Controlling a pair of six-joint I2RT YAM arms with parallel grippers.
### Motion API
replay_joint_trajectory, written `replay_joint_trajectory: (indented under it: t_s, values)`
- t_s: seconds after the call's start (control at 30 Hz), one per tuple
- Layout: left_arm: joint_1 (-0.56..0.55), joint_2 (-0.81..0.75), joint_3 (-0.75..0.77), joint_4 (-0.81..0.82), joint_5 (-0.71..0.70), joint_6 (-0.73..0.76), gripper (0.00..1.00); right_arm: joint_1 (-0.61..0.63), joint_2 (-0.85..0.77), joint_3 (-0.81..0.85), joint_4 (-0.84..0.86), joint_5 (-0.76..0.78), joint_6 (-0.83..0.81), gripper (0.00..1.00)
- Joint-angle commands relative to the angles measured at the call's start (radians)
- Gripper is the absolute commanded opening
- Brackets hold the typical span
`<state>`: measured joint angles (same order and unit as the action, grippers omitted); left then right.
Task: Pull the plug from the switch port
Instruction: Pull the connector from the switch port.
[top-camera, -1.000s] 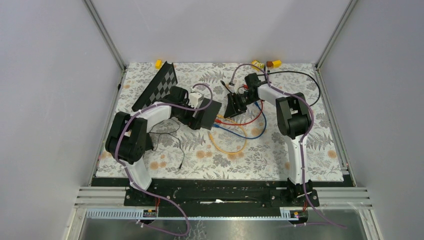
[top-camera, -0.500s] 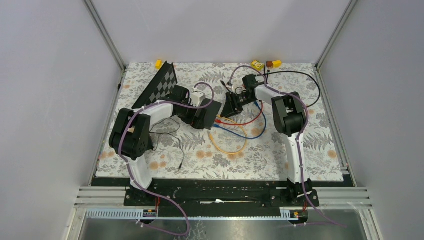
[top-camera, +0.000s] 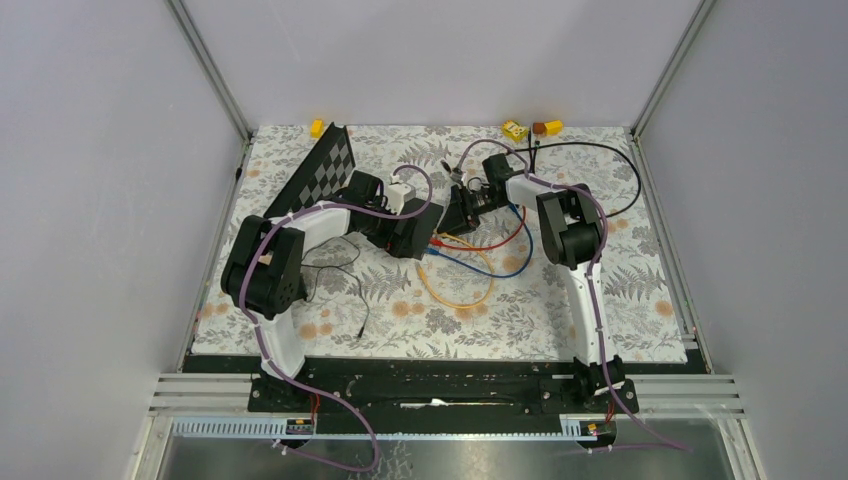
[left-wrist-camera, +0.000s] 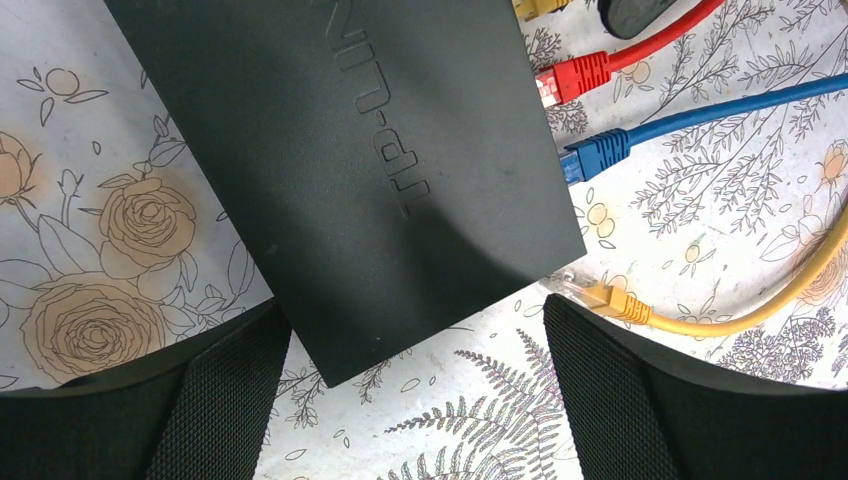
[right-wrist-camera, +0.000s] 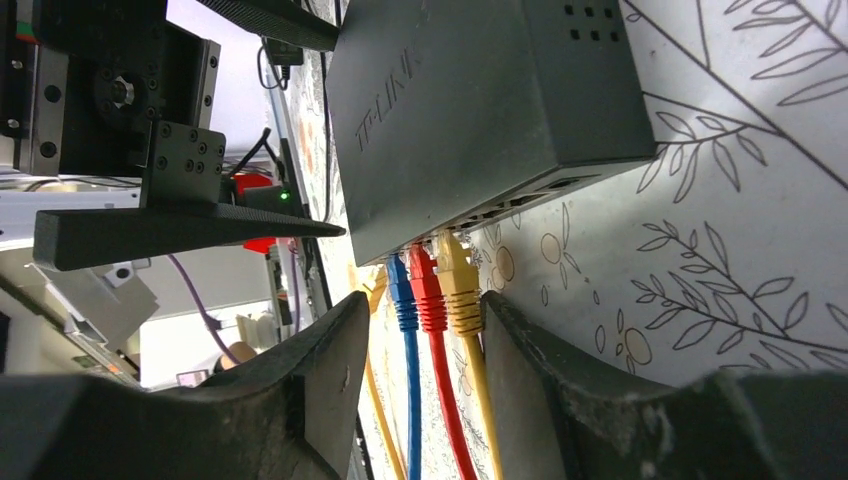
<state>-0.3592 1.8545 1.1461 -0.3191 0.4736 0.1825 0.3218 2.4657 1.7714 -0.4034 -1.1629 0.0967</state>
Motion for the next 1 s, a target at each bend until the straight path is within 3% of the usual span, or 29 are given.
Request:
replay_joint_trajectory:
  t_s: [0.0,0.97]
  values:
    - [-0.011,0.028,0.011,0.021,0.031,-0.011,0.96,0.029,0.085,0.005,0.037,0.083,0.023,0.51]
    - [-0.014,0.020,0.005,0.013,0.026,0.005,0.96,0.044,0.150,0.059,0.058,0.102,0.071,0.40]
